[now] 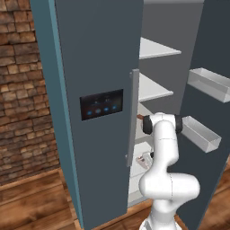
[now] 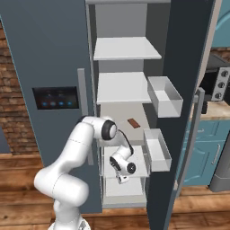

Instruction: Place the carrot and mushroom inside the fridge drawer. Close the drawer after placing the vegetables.

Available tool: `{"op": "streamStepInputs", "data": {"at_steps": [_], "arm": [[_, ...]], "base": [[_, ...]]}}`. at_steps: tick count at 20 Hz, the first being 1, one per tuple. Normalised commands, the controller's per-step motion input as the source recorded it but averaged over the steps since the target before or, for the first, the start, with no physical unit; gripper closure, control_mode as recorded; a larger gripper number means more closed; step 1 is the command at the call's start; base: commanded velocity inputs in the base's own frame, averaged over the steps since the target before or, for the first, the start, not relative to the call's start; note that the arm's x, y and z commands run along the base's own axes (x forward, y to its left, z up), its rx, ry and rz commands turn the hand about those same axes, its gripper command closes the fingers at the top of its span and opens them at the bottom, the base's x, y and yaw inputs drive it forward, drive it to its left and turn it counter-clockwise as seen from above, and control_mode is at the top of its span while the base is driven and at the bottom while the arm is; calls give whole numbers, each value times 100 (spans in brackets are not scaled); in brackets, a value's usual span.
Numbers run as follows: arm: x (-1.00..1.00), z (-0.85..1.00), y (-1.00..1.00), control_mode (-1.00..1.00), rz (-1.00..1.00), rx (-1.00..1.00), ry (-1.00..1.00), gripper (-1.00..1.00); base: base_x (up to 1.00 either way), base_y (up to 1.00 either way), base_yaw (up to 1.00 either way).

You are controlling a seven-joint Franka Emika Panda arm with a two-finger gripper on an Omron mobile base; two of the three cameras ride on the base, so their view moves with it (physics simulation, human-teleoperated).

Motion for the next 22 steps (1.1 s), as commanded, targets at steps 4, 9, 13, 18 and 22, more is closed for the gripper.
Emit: {"op": "streamStepInputs", "data": {"at_steps": [4, 9, 13, 18, 22], "arm": [[65, 0, 16, -100, -7, 2, 0, -100], [65, 0, 20, -100, -8, 1, 0, -100], [64, 0, 28, -100, -9, 0, 0, -100], [53, 0, 21, -100, -9, 1, 0, -100], [5, 0, 1, -100, -6, 4, -3, -100]], "base": [[0, 0, 0], [0, 0, 0], [0, 0, 0], [0, 0, 0], [0, 0, 0]]}}
